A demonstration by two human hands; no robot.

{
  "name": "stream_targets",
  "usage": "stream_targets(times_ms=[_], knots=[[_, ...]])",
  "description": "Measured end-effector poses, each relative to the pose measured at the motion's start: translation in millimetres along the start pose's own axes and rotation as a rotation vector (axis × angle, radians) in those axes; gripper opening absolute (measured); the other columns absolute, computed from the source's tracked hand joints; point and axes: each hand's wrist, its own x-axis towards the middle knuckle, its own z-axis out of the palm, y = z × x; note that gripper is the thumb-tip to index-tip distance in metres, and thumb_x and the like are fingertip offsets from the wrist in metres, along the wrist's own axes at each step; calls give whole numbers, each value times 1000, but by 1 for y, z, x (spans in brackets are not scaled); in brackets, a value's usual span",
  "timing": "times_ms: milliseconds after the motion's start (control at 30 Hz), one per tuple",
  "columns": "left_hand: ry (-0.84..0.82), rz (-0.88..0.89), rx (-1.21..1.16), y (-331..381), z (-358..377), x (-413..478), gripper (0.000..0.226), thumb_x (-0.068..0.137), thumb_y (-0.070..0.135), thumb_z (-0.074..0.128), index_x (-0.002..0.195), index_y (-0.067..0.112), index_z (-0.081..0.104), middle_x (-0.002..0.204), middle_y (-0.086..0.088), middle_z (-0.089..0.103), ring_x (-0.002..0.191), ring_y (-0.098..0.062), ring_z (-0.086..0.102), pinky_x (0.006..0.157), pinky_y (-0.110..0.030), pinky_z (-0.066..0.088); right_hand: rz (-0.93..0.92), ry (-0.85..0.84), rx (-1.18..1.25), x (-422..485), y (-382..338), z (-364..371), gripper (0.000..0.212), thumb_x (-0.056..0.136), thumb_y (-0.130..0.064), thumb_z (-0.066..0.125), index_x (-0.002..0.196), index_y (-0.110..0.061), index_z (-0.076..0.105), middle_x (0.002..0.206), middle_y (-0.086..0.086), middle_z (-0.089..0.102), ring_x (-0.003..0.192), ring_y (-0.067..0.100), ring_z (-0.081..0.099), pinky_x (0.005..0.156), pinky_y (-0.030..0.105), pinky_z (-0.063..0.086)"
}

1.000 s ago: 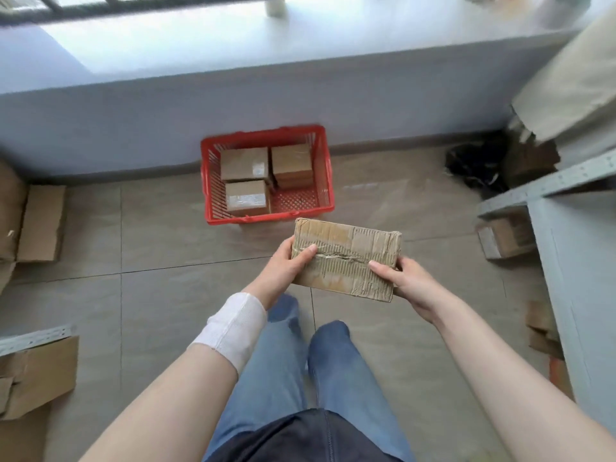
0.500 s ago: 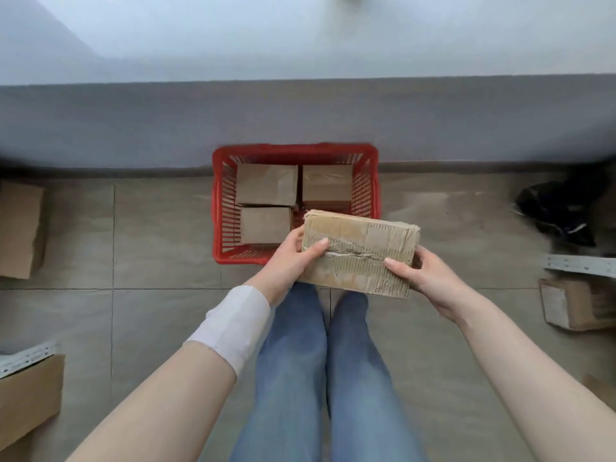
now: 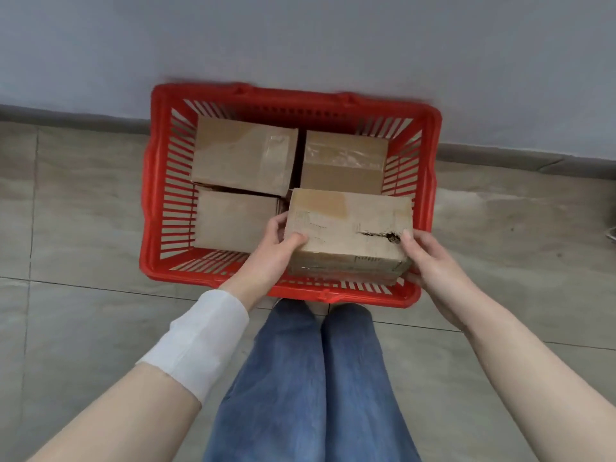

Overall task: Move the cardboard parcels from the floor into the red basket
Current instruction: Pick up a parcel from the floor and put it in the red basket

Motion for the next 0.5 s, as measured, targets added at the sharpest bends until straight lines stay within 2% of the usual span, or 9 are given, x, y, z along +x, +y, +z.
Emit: stream_targets(times_ms=[67,167,233,367,500], knots=[[-5,-7,30,-9,-1,4,57,93,16,49,143,26,24,117,9,55,103,-8,58,102,-37,46,6,39,8,7,9,6,47,92,-29,50,134,-14,38,126,3,57,104,13,59,91,32,48],[-25,-30,85,-21,2,12,64,92,4,47,146,23,18,132,5,53,117,-13,53,107,-37,42,-4,81,-30,19,24,15,45,93,-7,47,136,-9,33,133,8,53,120,22,53,102,39,44],[-34,-27,128,-27,8,21,63,94,5,46,147,20,16,141,1,47,126,-14,47,108,-30,38,-3,119,-78,32,36,19,44,93,-4,45,135,-7,35,134,10,52,124,23,50,107,42,40],[27,-46,235,-40,20,49,57,96,6,44,146,12,19,139,-7,47,130,-20,44,101,-23,34,5,206,-188,63,56,30,42,91,-8,48,132,-14,43,130,7,57,120,23,53,105,43,42],[59,-93,366,-47,26,83,50,94,2,41,141,5,23,138,-14,48,128,-27,45,93,-21,31,41,261,-180,94,65,42,42,92,-5,44,133,-13,42,115,-1,56,109,18,53,93,32,45]])
